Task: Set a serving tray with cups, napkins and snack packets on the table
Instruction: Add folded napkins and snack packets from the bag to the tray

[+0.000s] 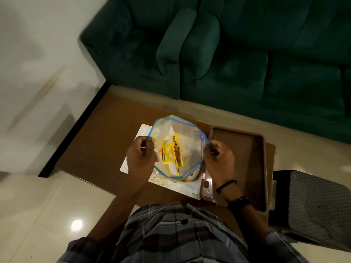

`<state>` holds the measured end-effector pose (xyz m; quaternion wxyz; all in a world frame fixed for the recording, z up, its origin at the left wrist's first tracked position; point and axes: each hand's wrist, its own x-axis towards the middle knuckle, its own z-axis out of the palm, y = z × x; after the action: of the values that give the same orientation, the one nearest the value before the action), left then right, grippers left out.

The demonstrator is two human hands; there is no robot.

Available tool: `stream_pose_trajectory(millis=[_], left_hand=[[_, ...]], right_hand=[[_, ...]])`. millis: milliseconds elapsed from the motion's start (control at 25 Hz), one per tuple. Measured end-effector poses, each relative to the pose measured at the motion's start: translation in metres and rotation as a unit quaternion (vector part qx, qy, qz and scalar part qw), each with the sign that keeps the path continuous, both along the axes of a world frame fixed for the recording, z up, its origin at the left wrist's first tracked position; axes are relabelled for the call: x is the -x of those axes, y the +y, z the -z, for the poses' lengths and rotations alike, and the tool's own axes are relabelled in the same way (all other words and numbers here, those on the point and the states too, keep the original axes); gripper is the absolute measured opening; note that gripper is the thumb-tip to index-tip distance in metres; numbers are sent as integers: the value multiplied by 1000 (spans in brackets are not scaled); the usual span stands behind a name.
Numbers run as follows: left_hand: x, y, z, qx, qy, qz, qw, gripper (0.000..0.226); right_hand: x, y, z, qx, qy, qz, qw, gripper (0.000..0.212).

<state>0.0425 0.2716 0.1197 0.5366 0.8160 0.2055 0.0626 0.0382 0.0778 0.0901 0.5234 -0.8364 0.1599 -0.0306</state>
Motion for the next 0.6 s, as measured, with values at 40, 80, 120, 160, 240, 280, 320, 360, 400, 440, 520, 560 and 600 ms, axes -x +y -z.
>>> stream_pose_trajectory(millis=[40,80,120,160,240,280,320,360,400,440,520,560,600], left_hand=[[0,2,-1,-48,-19,5,999,22],[0,2,-3,-93,-35,14,995,21],[1,0,-4,-125,-48,23,991,19],[2,-2,-6,-139,-56,35,988,19],[5,-11,-9,-144,-61,66,986,21],[7,-16,-10,-145,-65,82,984,20],[9,-20,-11,-151,-77,97,981,20],[11,-24,-12,-158,-94,109,977,21],[13,-26,-15,-161,-110,114,974,24],[14,-28,-17,-160,-122,115,973,27],[18,-34,-19,-140,-124,134,973,29],[23,-38,-21,-128,-125,152,972,29],[27,-40,-22,-116,-125,173,970,26]], right_hand=[[0,-6,-3,3,16,34,999,17],[1,-9,-6,11,15,47,999,25],[2,-9,-10,43,-17,41,998,30],[3,-6,-15,92,-79,15,992,30],[2,9,-23,151,-190,-99,965,22],[-1,19,-23,140,-179,-170,959,20],[-8,27,-20,127,-121,-232,957,20],[-17,33,-11,129,-19,-279,951,23],[-28,39,0,166,106,-312,929,32],[-34,43,11,214,207,-328,896,43],[-39,45,34,244,273,-332,869,57],[-37,44,42,216,280,-311,882,62],[-34,43,49,177,287,-272,901,70]])
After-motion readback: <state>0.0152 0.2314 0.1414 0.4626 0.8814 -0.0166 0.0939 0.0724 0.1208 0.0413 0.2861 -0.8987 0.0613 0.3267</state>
